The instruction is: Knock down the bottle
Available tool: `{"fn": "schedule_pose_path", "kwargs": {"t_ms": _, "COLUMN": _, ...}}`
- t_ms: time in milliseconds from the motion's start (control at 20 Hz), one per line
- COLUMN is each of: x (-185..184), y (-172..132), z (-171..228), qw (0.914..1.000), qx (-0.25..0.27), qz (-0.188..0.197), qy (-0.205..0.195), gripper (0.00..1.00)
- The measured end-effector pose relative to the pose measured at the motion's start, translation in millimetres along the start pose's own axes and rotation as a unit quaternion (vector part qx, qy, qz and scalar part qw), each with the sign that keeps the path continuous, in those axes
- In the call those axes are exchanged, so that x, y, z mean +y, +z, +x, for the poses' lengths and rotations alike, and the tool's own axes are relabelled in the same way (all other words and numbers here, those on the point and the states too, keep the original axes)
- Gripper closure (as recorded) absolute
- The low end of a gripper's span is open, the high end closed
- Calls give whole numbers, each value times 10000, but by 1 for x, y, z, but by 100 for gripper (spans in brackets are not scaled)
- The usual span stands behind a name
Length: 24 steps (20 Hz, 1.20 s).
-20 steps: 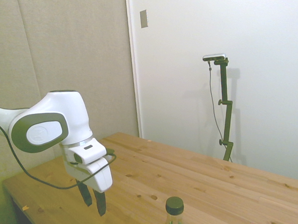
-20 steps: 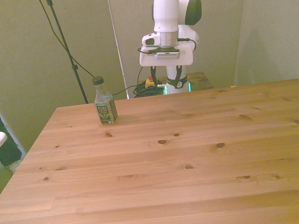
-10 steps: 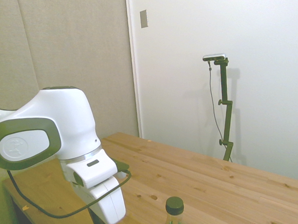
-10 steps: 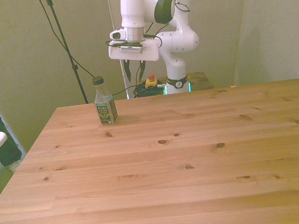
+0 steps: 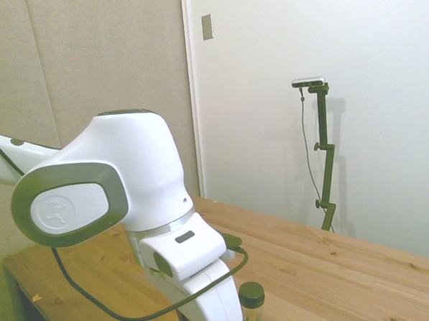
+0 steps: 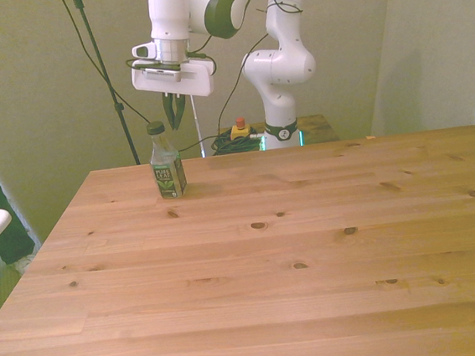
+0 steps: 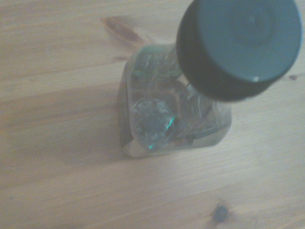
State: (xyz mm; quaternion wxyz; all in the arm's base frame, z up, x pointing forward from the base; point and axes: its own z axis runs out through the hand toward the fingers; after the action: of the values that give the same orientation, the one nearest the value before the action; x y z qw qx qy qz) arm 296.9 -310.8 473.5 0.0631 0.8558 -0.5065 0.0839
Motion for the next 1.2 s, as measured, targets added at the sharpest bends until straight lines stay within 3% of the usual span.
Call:
{"fn": "schedule_pose_path", "kwargs": {"t_ms": 600, "x": -42, "y": -3, "z": 48, "qw": 9998, "qx": 83, "qz": 62, "qy": 192, "gripper": 100}}
{"fn": "schedule_pose_path", "kwargs": {"t_ms": 950, "x": -112, "y": -7, "z": 81, "qw": 9989, "qx": 222, "qz": 134, "qy": 390, "gripper": 100}}
{"fn": "schedule_pose_path", "kwargs": {"t_ms": 1200, "x": -158, "y": 17, "z": 99, "qw": 9989, "qx": 132, "qz": 101, "qy": 430, "gripper": 100}}
